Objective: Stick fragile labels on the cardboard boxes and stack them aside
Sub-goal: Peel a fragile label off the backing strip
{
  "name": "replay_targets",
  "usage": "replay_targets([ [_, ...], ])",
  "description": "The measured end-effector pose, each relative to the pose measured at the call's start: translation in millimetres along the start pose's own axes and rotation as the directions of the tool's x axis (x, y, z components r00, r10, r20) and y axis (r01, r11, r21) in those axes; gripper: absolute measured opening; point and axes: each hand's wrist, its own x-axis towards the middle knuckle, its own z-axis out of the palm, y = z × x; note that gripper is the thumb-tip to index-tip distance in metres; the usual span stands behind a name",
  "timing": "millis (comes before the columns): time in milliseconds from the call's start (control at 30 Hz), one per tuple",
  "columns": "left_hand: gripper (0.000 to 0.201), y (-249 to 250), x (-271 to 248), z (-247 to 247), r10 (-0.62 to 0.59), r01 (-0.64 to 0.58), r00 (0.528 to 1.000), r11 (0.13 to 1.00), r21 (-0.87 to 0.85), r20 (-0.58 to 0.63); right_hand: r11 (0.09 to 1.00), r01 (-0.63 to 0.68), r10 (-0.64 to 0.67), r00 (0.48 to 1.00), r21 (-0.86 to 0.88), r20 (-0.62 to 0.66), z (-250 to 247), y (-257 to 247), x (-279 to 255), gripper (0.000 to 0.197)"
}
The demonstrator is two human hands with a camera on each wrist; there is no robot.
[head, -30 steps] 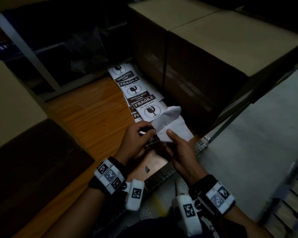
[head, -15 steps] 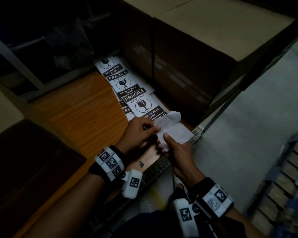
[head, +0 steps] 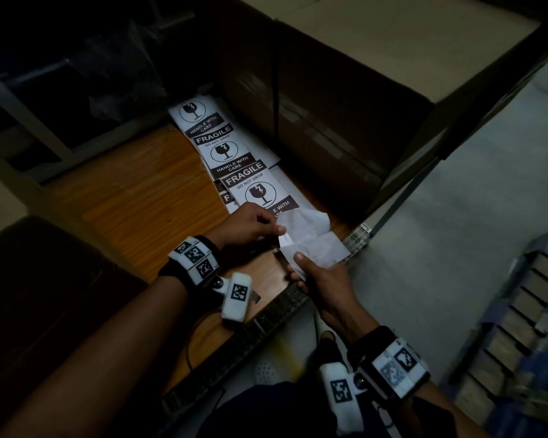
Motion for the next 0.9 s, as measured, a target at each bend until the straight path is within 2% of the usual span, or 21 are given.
replay_targets([
  [167,0.028,-2.1,2.3,-3.8,-0.058,0.062,0.998,0.984,-0.168,0.028,0.999,-0.025,0.026,0.999,-0.032,0.037,-2.5,-3.7,-0.1,0.028],
  [267,0.023,3.9,0.6,-6.9,-0.08,0.084,0.996,0.975,-0.207,0.024,0.999,-0.017,0.02,0.998,-0.047,0.064,-2.2,-7.6,-1.7,0.027],
  [333,0.021,13.7,-3.1,-14.2,-0.049,0.048,0.999,0.99,-0.132,0.0,0.999,0.009,-0.005,0.997,-0.052,0.08,2.7,-12.7,-1.9,0.026],
  [400,0.021,28.5,-9.5,-29.2,0.026,-0.025,0.999,0.999,0.045,-0.034,0.998,0.033,-0.027,0.993,-0.048,0.119,14.0,-20.0,0.8,0.029],
  [467,0.018,41.3,-19.1,-49.1,0.062,-0.058,0.997,0.995,0.082,-0.05,0.998,0.027,-0.019,0.99,-0.059,0.14,31.7,-27.4,5.8,0.03],
  [533,0.011,49.1,-33.9,-65.0,0.036,-0.035,0.999,0.996,-0.085,-0.001,0.999,0.003,0.003,0.988,-0.04,0.154,51.0,-32.8,8.4,0.023],
  [567,0.017,49.2,-41.3,-70.6,0.022,-0.011,0.999,0.978,-0.209,0.05,1.0,0.002,0.003,0.986,-0.028,0.168,58.9,-34.1,8.2,0.02],
  [633,0.029,42.4,-55.7,-76.7,0.028,0.037,0.989,0.909,-0.416,0.148,1.0,0.012,-0.007,0.982,-0.029,0.188,68.5,-34.2,5.8,0.019],
  [733,0.041,22.3,-73.9,-76.4,0.067,0.083,0.971,0.804,-0.588,0.228,0.999,-0.001,0.012,0.974,-0.046,0.225,71.5,-31.0,-0.8,0.028],
  [833,0.06,8.0,-88.6,-65.5,0.044,0.108,0.982,0.659,-0.744,0.182,0.997,-0.003,0.022,0.97,-0.079,0.243,71.0,-29.4,-7.4,0.019],
  [900,0.058,2.4,-96.0,-56.7,0.031,0.068,0.993,0.626,-0.777,0.111,0.995,-0.01,0.032,0.973,-0.098,0.228,70.2,-29.4,-10.7,0.02],
])
